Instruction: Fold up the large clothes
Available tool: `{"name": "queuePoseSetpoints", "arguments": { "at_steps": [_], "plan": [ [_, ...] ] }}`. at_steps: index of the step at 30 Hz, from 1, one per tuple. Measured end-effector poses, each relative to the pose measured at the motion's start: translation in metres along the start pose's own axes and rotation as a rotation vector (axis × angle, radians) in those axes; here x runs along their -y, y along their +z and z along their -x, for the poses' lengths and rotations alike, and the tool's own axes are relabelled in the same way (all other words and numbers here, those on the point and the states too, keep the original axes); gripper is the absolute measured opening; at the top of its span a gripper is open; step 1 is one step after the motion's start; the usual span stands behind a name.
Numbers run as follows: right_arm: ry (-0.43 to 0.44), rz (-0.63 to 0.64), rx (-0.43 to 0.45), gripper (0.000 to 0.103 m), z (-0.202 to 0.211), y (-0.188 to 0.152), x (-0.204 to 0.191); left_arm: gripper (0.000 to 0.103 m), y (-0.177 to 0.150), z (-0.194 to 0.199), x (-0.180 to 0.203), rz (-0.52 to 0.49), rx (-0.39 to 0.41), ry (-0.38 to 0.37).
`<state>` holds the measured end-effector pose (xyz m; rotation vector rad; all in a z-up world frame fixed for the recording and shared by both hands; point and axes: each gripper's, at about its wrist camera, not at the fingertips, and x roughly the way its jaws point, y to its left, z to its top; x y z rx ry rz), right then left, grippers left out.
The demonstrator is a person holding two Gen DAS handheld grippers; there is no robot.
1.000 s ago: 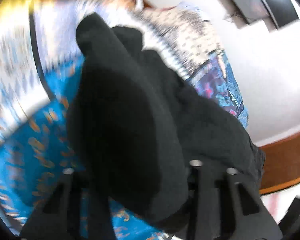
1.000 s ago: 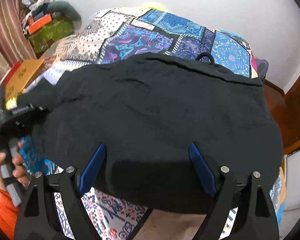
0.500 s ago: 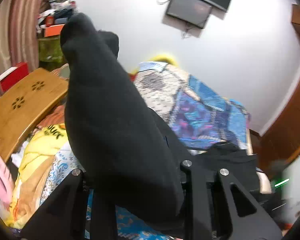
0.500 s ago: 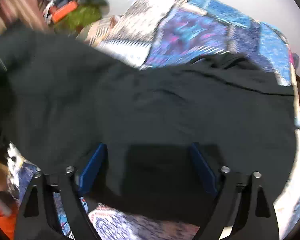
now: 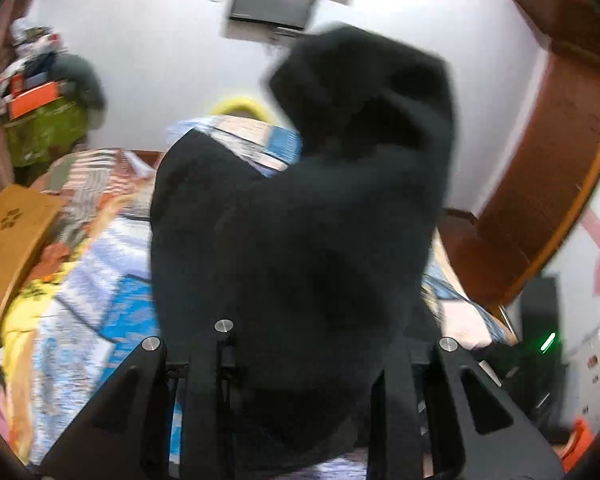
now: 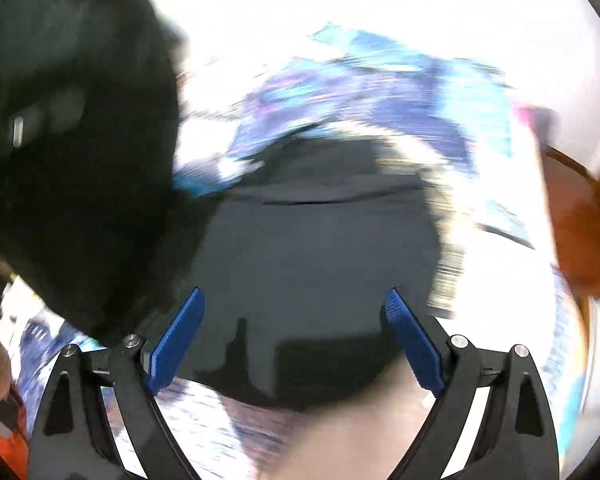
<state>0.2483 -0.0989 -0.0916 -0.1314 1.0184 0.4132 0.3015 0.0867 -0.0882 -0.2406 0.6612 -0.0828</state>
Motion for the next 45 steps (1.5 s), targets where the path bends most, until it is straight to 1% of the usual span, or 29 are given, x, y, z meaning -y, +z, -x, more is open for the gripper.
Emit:
{"name": "queuePoseSetpoints", "arguments": {
  "at_steps": [2,4,6,7,8,9,10,12,14,16,19,22,24,26,29,31,33,36,39,41,43,44,45],
  "plan": [
    [-0.069,-0.09,0.019,0.091,0.018,-0.008,0.04,0.027,-0.011,-0.018,0.029,-0.047,-0.047,-0.034],
    [-0.077,-0.152,0.031,0.091,0.031,-0.016,0.067,0.03,-0.029,-0.038,0.051,-0.086,-0.124,-0.073],
    [-0.077,-0.193,0.037,0.091,0.042,-0.025,0.087,0.032,-0.053,-0.066,0.071,-0.129,-0.25,-0.106],
    [-0.08,-0.202,0.04,0.091,0.044,-0.024,0.093,0.032,-0.066,-0.078,0.078,-0.151,-0.303,-0.11],
    [-0.085,-0.208,0.045,0.091,0.047,-0.029,0.099,0.035,-0.075,-0.085,0.08,-0.173,-0.333,-0.108],
    [-0.088,-0.212,0.049,0.091,0.049,-0.031,0.1,0.044,-0.086,-0.09,0.086,-0.22,-0.35,-0.094],
    [-0.089,-0.215,0.051,0.091,0.051,-0.033,0.1,0.048,-0.097,-0.091,0.093,-0.288,-0.347,-0.077],
    [-0.084,-0.216,0.059,0.091,0.056,-0.036,0.098,0.065,-0.104,-0.08,0.106,-0.382,-0.33,-0.066],
    [-0.072,-0.203,0.072,0.091,0.064,-0.039,0.094,0.076,-0.106,-0.067,0.114,-0.42,-0.339,-0.096],
    [-0.064,-0.181,0.087,0.091,0.068,-0.037,0.09,0.077,-0.108,-0.055,0.116,-0.428,-0.345,-0.096],
    [-0.05,-0.156,0.118,0.091,0.074,-0.032,0.079,0.077,-0.102,-0.033,0.115,-0.4,-0.351,-0.104],
    [-0.024,-0.133,0.144,0.091,0.081,-0.031,0.067,0.077,-0.095,-0.009,0.105,-0.353,-0.353,-0.157],
    [-0.009,-0.12,0.15,0.091,0.08,-0.03,0.059,0.077,-0.091,0.007,0.096,-0.331,-0.33,-0.172],
    [0.02,-0.113,0.146,0.091,0.073,-0.025,0.048,0.078,-0.086,0.022,0.083,-0.31,-0.297,-0.15],
    [0.059,-0.08,0.135,0.091,0.063,-0.02,0.028,0.081,-0.073,0.034,0.057,-0.271,-0.243,-0.077],
    [0.07,-0.044,0.127,0.091,0.055,-0.016,0.014,0.084,-0.065,0.034,0.041,-0.249,-0.21,-0.024],
    [0.078,-0.006,0.113,0.091,0.044,-0.013,0.001,0.085,-0.061,0.031,0.027,-0.228,-0.196,0.03],
    [0.055,0.037,0.091,0.091,0.027,-0.015,-0.012,0.085,-0.06,0.015,0.01,-0.183,-0.218,0.062],
    [0.02,0.06,0.061,0.091,0.009,-0.022,-0.013,0.085,-0.071,-0.009,-0.003,-0.152,-0.274,0.071],
    [0.023,0.058,0.042,0.091,0.0,-0.03,-0.006,0.086,-0.084,-0.024,-0.009,-0.128,-0.336,0.046],
    [0.032,0.057,0.014,0.091,-0.003,-0.037,-0.001,0.091,-0.092,-0.031,-0.016,-0.074,-0.362,0.001],
    [0.034,0.062,0.002,0.091,-0.004,-0.039,0.001,0.097,-0.096,-0.033,-0.019,-0.049,-0.364,-0.002],
    [0.038,0.066,-0.002,0.091,-0.003,-0.041,0.001,0.098,-0.098,-0.033,-0.021,-0.035,-0.361,-0.005]
  ]
}}
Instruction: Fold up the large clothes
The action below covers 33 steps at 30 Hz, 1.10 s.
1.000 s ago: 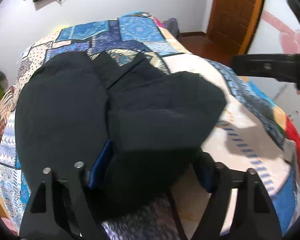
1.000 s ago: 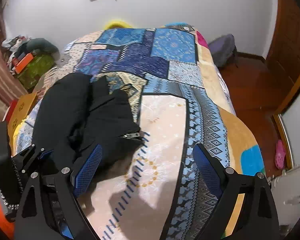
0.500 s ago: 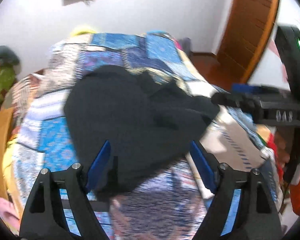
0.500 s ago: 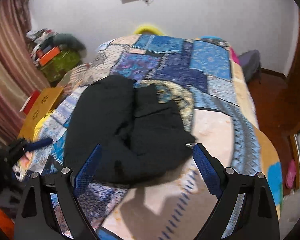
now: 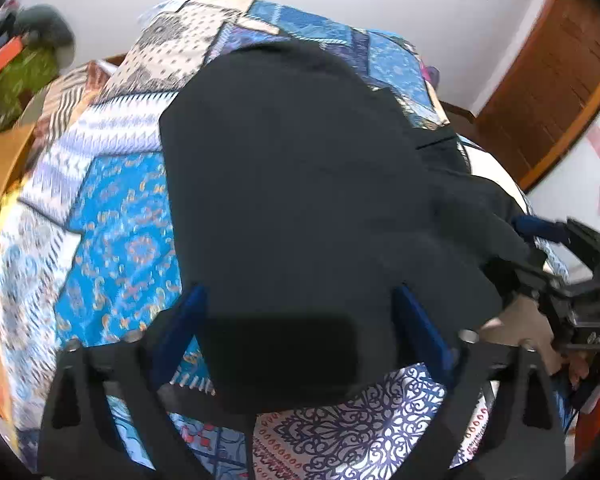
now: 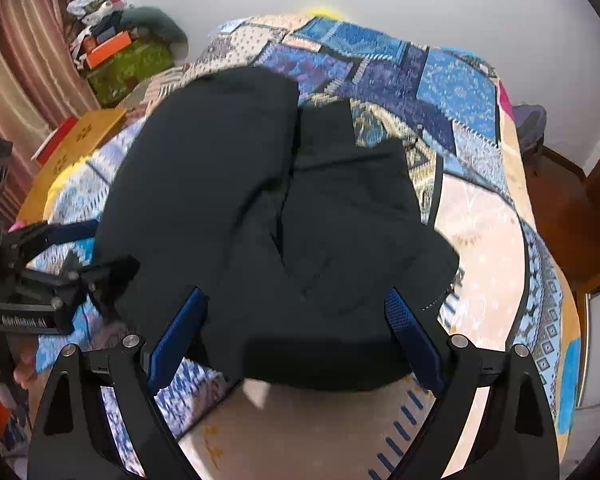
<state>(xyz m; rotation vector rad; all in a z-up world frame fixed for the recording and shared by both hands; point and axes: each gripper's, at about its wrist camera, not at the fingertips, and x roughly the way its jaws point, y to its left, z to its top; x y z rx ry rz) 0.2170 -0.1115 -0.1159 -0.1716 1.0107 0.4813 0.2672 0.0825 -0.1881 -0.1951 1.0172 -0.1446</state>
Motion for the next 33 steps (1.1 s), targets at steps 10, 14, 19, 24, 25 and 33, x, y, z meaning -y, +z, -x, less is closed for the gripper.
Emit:
{"name": "queuePoseSetpoints", "arguments": {
  "at_steps": [10,14,19,24,25,33],
  "plan": [
    [-0.061,-0.029,0.052,0.09,0.037,-0.002,0.013,0.098,0.001,0.029,-0.003,-0.012,0.046,0.062],
    [-0.095,-0.09,0.1,0.091,0.052,0.0,0.033,0.098,0.006,0.052,-0.019,0.025,0.105,0.095],
    [-0.08,-0.186,0.099,0.091,0.055,0.001,0.058,0.098,0.012,0.059,-0.046,0.1,0.115,0.095],
    [0.091,-0.31,0.014,0.091,0.035,0.001,0.078,0.098,0.012,0.041,-0.071,0.208,0.056,0.01],
    [0.162,-0.327,-0.012,0.09,0.029,0.001,0.08,0.098,0.011,0.034,-0.076,0.243,0.036,-0.023],
    [0.367,-0.507,-0.141,0.09,-0.018,0.001,0.093,0.098,0.002,-0.026,-0.103,0.48,-0.116,-0.376]
  ]
}}
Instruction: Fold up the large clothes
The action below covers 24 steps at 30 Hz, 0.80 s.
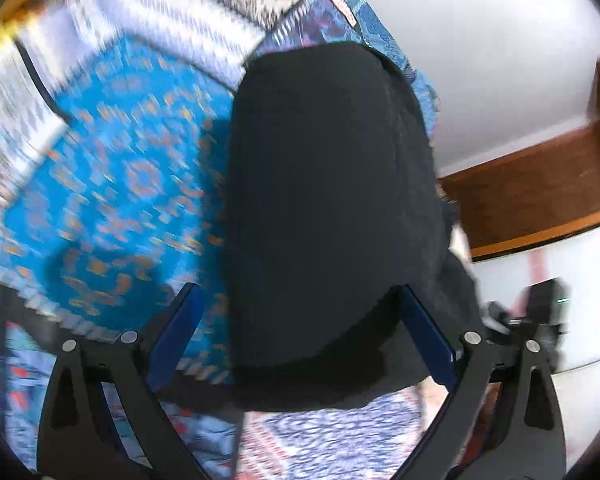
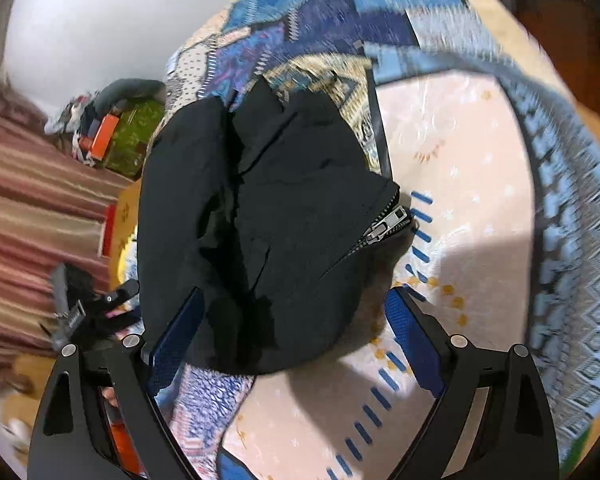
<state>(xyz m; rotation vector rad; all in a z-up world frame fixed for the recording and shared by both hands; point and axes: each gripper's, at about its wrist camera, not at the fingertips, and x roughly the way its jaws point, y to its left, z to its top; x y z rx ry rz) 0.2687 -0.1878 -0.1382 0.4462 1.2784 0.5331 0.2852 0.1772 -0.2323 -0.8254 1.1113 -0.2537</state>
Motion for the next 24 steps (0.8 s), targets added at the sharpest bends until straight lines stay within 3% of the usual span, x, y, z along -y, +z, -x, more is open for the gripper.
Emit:
{"name": "queuePoseSetpoints", "arguments": {
  "at_steps": [2,8,10,12,13,17,21,24],
  "plan": [
    [0.009,-0.004,-0.016,0.087,-0.009,0.004,0.001,0.1,0.005,-0.008,-0.005,0.034,-0.013,-0.047],
    [-0.002,0.014,-0.033,0.084,-0.025,0.015,-0.005,0.103,0.022,-0.032,-0.003,0.053,-0.044,-0.067],
    [0.01,0.003,-0.046,0.077,-0.027,0.015,-0.003,0.103,0.027,-0.036,-0.004,0.057,-0.045,-0.073],
    [-0.011,-0.003,-0.052,0.058,-0.033,0.016,0.001,0.103,0.031,-0.041,-0.007,0.065,-0.052,-0.095],
    [-0.014,-0.013,-0.057,0.057,-0.034,0.017,0.003,0.103,0.032,-0.043,-0.01,0.08,-0.057,-0.116],
    [0.054,-0.042,-0.076,0.032,-0.032,0.016,0.007,0.103,0.032,-0.05,-0.022,0.155,-0.074,-0.182],
    [0.108,-0.07,-0.092,0.016,-0.026,0.016,0.007,0.096,0.028,-0.039,-0.005,0.111,-0.055,-0.148],
    [0.107,-0.002,-0.065,0.014,-0.01,0.014,-0.012,0.091,0.027,-0.026,0.013,0.068,-0.044,-0.123]
  ]
}}
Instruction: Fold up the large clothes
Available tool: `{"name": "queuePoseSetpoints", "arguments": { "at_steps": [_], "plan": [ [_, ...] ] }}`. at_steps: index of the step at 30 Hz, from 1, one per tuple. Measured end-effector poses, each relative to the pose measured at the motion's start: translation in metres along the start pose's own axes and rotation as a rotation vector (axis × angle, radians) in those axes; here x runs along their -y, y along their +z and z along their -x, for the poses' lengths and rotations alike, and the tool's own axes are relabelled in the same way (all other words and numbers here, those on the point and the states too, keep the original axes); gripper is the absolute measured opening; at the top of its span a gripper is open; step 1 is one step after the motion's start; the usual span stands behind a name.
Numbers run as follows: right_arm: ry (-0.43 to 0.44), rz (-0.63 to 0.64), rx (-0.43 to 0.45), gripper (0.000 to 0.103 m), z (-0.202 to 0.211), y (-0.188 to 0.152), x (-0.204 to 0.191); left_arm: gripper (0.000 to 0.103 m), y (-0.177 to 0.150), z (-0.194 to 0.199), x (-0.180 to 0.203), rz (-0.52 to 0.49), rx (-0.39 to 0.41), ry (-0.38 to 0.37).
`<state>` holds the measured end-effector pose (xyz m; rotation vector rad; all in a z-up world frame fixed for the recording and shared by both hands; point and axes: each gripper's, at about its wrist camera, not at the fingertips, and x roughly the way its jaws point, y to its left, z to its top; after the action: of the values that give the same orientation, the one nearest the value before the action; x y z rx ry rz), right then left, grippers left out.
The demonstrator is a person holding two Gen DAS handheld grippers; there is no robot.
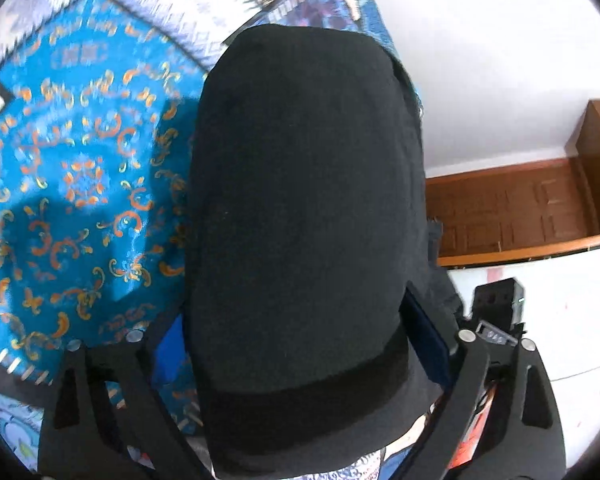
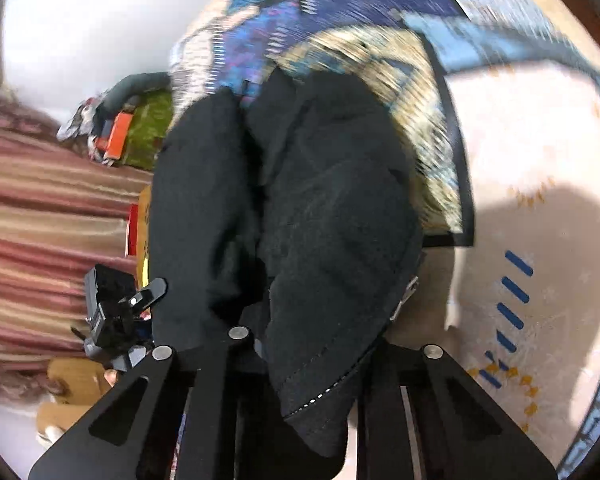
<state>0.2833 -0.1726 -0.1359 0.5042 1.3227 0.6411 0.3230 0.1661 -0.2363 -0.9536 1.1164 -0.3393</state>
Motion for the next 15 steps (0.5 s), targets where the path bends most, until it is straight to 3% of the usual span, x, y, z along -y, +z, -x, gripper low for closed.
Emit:
{"name": "queuePoseSetpoints", "arguments": {
  "at_steps": [3,9,15],
  "plan": [
    [-0.004,0.063,0.022,0.012,0.011,-0.001,-0.026,0.088,-0.003,0.02,0.015,-0.025,0.019,0.003],
    [-0.003,0.146,0.068,0.012,0.02,0.0,-0.071,0.083,0.0,0.078,0.055,-0.157,0.135,0.026],
    [0.03,0.213,0.132,0.012,0.003,0.026,-0.126,0.081,0.033,0.132,0.09,-0.248,0.228,0.04]
  ]
}}
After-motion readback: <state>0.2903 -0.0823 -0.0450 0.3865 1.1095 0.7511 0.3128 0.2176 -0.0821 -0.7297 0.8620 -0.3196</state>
